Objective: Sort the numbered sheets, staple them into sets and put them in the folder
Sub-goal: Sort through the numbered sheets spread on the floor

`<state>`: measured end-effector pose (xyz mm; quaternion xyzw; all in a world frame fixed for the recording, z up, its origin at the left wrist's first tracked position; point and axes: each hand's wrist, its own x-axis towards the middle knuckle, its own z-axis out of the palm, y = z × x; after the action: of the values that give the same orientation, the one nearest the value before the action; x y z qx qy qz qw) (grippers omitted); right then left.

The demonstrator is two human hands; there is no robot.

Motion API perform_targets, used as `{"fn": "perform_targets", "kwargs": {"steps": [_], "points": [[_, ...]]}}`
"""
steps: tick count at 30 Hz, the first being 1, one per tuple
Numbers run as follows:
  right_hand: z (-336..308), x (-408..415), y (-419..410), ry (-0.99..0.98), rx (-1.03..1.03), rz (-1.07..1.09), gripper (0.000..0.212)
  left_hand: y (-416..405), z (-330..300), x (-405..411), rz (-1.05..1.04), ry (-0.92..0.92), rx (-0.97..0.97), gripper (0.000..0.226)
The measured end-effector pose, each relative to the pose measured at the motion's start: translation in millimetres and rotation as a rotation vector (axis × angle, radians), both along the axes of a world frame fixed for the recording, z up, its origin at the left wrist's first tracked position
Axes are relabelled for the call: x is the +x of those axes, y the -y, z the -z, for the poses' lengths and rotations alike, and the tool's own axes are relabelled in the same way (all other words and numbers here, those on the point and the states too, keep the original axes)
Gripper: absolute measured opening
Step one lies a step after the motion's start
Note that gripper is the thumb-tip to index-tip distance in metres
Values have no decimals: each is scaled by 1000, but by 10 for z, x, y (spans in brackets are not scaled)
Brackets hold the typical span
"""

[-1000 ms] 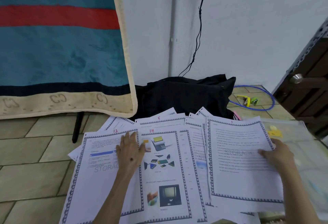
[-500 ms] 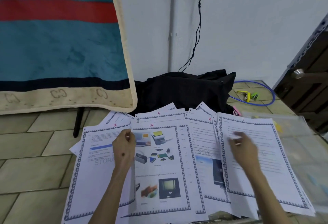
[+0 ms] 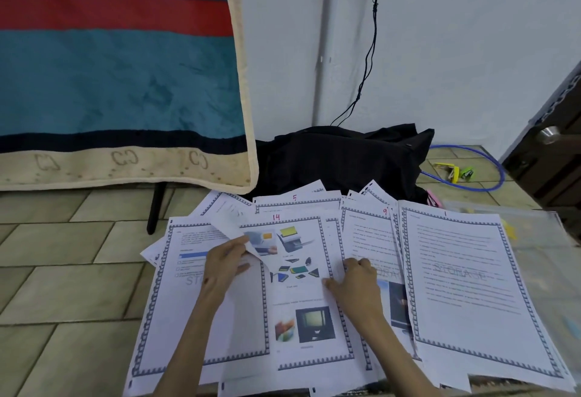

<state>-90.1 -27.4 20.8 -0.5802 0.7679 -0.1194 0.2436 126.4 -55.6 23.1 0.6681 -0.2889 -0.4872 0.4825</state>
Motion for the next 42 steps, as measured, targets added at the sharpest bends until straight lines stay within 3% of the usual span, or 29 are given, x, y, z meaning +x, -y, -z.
{"fn": "perform_targets", "kwargs": {"steps": [3,7,10,13,18,21,22,24,26,28,30,32,34,36,39,42], "points": [[19,46,22,102,-31,37,40,-65,13,-57,133,128,-44,24],[13,115,86,262,-5,112,38,-113,53,-119,177,166,-53,18],[-203,225,88,588,16,127,49,-156,6,-148,216,119,-55,7],[-442,435,-10,767,130,-53,60,-177,-81,-119,253,32,-10,23],[-378,806,-175,622,225,-330,72,-159,-139,-23,318,-66,58,29],[-239,886,-201,474,229,-351,105,-149,-110,-8,238,-112,72,20],[-211,876,-189,484,220,-352,98,-152,-92,-4,243,-89,71,23],[-207,795,-153,596,174,-254,56,-155,-25,1,239,-11,80,29],[-187,606,-122,562,-10,-43,34,-151,22,7,198,11,103,29],[-142,349,-100,245,-114,106,34,-141,37,10,191,-5,107,27],[-106,103,-93,79,-2,185,57,-126,50,16,192,-12,102,27],[-101,-58,-49,244,84,228,55,-120,69,17,187,-4,110,30],[-158,-130,-3,389,63,195,6,-118,81,15,176,10,120,35],[-304,-89,3,477,1,128,36,-116,83,11,171,23,125,38],[-581,184,-53,751,84,-68,32,-123,60,14,180,22,97,35],[-683,560,-172,797,259,-277,58,-134,-67,30,198,-120,50,46]]}}
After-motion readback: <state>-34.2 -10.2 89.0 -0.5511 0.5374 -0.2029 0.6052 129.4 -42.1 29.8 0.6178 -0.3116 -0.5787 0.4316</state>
